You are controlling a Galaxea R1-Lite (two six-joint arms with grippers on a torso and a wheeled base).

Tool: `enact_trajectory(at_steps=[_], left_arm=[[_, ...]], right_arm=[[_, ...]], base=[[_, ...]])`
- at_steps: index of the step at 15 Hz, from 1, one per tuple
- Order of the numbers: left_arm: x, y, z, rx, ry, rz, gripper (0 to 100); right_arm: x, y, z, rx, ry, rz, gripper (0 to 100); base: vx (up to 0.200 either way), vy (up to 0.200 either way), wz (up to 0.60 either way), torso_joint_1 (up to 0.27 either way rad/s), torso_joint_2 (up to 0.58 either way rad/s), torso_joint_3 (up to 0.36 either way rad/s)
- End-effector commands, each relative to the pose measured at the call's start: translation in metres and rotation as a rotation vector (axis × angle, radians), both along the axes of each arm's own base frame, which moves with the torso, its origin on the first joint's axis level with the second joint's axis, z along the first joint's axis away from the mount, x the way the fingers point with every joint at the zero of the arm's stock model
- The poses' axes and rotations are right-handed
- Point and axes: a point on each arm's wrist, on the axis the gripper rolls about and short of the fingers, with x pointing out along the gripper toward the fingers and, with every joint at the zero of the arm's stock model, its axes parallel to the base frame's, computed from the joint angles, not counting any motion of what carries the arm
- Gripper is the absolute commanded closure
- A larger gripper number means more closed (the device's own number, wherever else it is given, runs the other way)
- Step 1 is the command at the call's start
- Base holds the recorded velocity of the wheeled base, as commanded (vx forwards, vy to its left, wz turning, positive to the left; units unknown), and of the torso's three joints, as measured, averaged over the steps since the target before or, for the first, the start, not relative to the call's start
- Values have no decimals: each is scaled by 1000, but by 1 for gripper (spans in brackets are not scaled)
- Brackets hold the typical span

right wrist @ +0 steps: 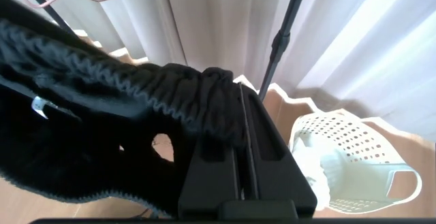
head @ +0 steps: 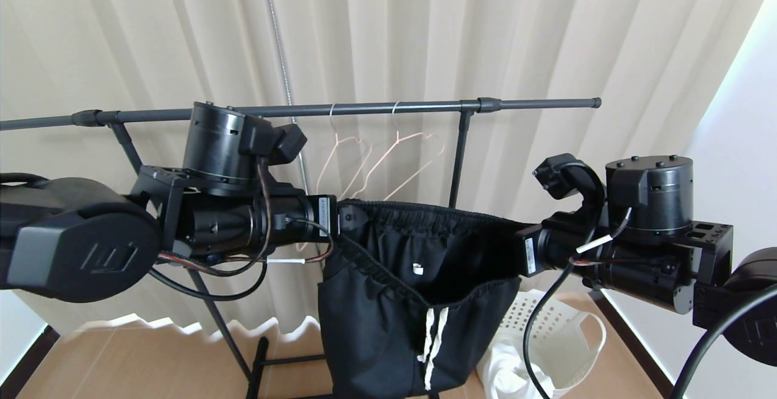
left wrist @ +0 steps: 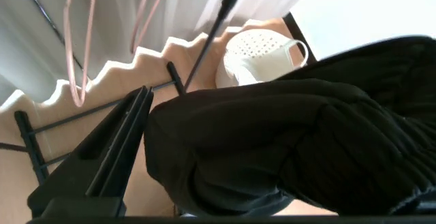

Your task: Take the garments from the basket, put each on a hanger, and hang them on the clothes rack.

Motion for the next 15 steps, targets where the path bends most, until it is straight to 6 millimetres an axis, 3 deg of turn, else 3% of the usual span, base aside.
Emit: enact_trajectory(at_steps=[1, 4, 10, 12, 15], left_arm=[[-9, 17, 4, -13, -6, -20, 0], [-16, 34, 3, -34, 0, -152, 0], [-20, 39, -3, 13, -26, -223, 0], [-8, 41, 1, 25, -43, -175, 0], [29, 32, -4, 109, -67, -23, 0]], right_arm=[[0, 0, 1, 1, -2, -1, 100], [-1, 0, 2, 2, -5, -1, 100], [-2, -1, 3, -1, -12, 0, 100], [-2, -1, 3, -1, -12, 0, 100], [-2, -1, 3, -5, -14, -11, 100]], base=[[0, 0, 0, 0, 0, 0], [0, 0, 0, 0, 0, 0], [0, 0, 0, 0, 0, 0], [0, 0, 0, 0, 0, 0], [0, 0, 0, 0, 0, 0]])
